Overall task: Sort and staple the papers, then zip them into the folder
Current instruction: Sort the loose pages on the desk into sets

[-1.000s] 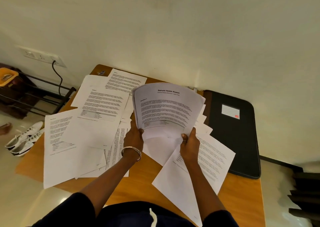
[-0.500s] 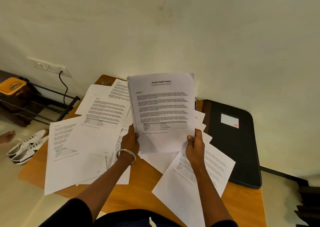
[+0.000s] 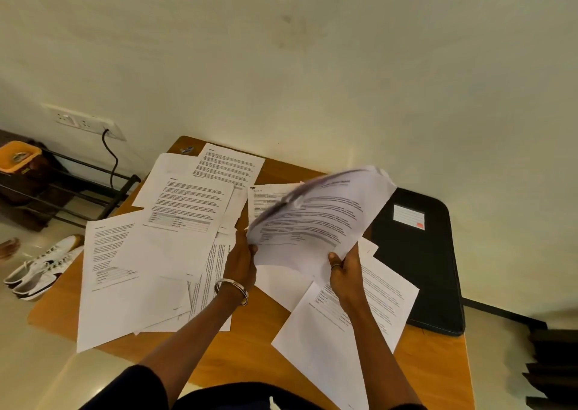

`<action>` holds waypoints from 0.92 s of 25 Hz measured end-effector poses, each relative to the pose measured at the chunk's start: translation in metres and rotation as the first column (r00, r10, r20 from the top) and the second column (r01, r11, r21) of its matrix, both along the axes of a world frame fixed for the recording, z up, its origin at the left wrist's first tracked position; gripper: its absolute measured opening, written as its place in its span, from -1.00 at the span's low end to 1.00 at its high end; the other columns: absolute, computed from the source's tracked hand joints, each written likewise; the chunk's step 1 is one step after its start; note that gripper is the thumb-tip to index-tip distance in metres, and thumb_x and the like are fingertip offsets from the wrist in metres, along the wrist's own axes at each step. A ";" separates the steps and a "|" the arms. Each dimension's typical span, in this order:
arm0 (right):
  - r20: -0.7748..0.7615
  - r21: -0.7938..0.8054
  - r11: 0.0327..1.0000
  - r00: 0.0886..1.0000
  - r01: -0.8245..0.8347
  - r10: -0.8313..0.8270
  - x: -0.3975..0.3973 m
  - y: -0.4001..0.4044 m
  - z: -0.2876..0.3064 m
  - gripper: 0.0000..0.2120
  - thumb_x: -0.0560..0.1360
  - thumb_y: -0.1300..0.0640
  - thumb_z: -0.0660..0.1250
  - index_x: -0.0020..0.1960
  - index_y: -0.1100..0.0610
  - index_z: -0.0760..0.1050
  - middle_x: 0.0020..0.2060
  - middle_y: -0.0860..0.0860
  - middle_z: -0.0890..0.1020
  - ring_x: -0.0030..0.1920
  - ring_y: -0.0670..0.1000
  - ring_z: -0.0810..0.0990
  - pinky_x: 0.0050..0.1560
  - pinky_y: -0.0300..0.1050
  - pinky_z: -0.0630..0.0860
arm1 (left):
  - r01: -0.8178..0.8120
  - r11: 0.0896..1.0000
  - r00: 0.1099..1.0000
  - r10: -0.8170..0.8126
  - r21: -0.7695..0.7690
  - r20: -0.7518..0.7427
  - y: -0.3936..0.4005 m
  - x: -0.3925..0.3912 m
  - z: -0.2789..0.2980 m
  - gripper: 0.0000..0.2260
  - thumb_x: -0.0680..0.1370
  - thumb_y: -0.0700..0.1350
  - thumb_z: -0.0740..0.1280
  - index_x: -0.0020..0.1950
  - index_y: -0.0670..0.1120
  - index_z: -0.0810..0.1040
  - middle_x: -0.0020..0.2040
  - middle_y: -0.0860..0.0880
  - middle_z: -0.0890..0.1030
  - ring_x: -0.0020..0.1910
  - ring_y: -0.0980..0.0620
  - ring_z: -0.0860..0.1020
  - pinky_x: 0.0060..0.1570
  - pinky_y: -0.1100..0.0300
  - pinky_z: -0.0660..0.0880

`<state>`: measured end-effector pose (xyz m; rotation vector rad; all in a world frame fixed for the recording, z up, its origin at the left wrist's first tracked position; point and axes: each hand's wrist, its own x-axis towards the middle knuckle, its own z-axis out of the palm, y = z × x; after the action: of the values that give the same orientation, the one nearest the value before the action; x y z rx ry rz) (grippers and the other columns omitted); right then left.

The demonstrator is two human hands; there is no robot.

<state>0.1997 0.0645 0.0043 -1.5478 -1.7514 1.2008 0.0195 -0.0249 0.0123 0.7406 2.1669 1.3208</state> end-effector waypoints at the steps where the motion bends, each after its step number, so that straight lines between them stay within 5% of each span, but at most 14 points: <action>1: 0.020 0.017 0.999 0.999 0.030 -0.030 0.000 -0.001 0.001 -0.50 0.56 0.07 0.27 0.44 0.01 0.16 0.26 0.11 0.49 0.14 0.13 0.56 0.21 0.16 0.51 | -0.026 1.000 0.999 0.026 0.001 0.024 0.001 0.001 -0.001 -0.89 0.65 -0.13 0.05 0.12 -0.11 0.32 -0.23 -0.03 0.46 -0.34 0.06 0.40 -0.37 0.38 0.42; 3: 0.025 0.050 0.997 0.998 0.054 -0.055 0.000 0.000 0.001 -0.51 0.55 0.01 0.28 0.40 -0.13 0.17 0.19 -0.01 0.53 -0.01 0.00 0.58 0.12 0.03 0.57 | -0.072 0.997 0.994 0.070 0.017 0.081 0.004 0.001 -0.001 -0.88 0.64 -0.15 0.09 0.13 -0.14 0.34 -0.18 -0.06 0.48 -0.27 0.01 0.45 -0.17 0.18 0.48; 6: 0.006 0.018 0.998 0.998 0.064 -0.064 -0.004 0.003 -0.001 -0.57 0.55 0.05 0.28 0.37 -0.10 0.23 0.14 -0.06 0.52 0.00 -0.03 0.55 0.11 -0.07 0.52 | 0.014 0.979 0.971 -0.062 -0.202 -0.231 0.004 -0.005 -0.010 -0.75 0.59 -0.18 0.20 0.24 -0.22 0.35 0.04 -0.20 0.53 -0.04 -0.19 0.54 -0.01 -0.03 0.53; 9: 0.164 0.027 0.999 0.986 -0.026 0.021 -0.006 0.000 -0.009 -0.57 0.53 -0.05 0.27 0.35 -0.02 0.26 0.13 0.06 0.57 -0.06 0.05 0.60 -0.02 -0.09 0.57 | 0.119 0.905 0.923 -0.252 -0.409 -0.291 -0.006 -0.016 -0.021 -0.64 0.58 -0.11 0.22 0.35 -0.18 0.30 0.14 -0.16 0.51 0.09 -0.18 0.52 0.05 -0.10 0.45; 11: 0.269 0.039 0.994 0.959 -0.105 0.091 -0.005 -0.001 -0.021 -0.53 0.50 -0.11 0.26 0.35 -0.06 0.22 0.21 0.04 0.54 -0.02 0.06 0.61 -0.03 -0.15 0.55 | 0.181 0.899 0.925 -0.293 -0.399 -0.243 -0.011 -0.025 -0.025 -0.65 0.57 -0.11 0.24 0.33 -0.15 0.31 0.16 -0.14 0.52 0.11 -0.18 0.52 0.07 -0.12 0.48; 16: 0.242 0.047 0.998 0.970 -0.033 0.020 -0.011 0.005 -0.015 -0.53 0.53 -0.06 0.24 0.39 -0.05 0.21 0.26 0.02 0.51 0.03 0.08 0.60 0.04 -0.06 0.57 | 0.223 0.930 0.920 -0.300 -0.292 -0.254 -0.006 -0.036 -0.016 -0.66 0.56 -0.14 0.27 0.31 -0.14 0.33 0.18 -0.11 0.56 0.05 -0.17 0.57 0.03 -0.02 0.52; 19: 0.126 0.012 1.000 0.992 -0.020 0.019 -0.017 0.009 0.008 -0.62 0.57 0.16 0.25 0.36 0.11 0.28 0.26 0.09 0.51 0.13 0.13 0.56 0.21 0.05 0.49 | 0.294 0.944 0.936 -0.316 -0.152 -0.152 0.003 -0.047 0.003 -0.59 0.57 -0.08 0.26 0.38 -0.15 0.29 0.19 -0.12 0.56 0.03 -0.11 0.56 0.02 0.13 0.49; 21: 0.076 -0.003 1.000 0.997 -0.025 0.025 -0.015 0.015 0.017 -0.71 0.58 0.21 0.24 0.28 0.16 0.33 0.22 0.11 0.52 0.12 0.11 0.54 0.24 0.09 0.47 | 0.408 0.908 0.912 -0.410 -0.091 -0.001 0.006 -0.058 0.018 -0.40 0.46 0.25 0.27 0.39 -0.04 0.31 0.16 -0.07 0.57 -0.01 -0.06 0.58 -0.03 0.16 0.55; 23: 0.039 -0.025 0.999 0.999 -0.032 0.033 -0.010 0.021 0.026 -0.75 0.58 0.20 0.24 0.25 0.16 0.36 0.20 0.09 0.53 0.12 0.08 0.53 0.24 0.10 0.47 | 0.432 0.902 0.873 -0.416 -0.009 0.253 0.005 -0.066 0.029 -0.19 0.18 0.48 0.32 0.29 0.02 0.42 0.08 -0.06 0.62 -0.04 -0.11 0.63 -0.10 -0.04 0.61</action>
<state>0.1897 0.0854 0.0303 -1.5722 -1.8005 1.2191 -0.0464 -0.0195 0.0417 0.9125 1.7157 1.0425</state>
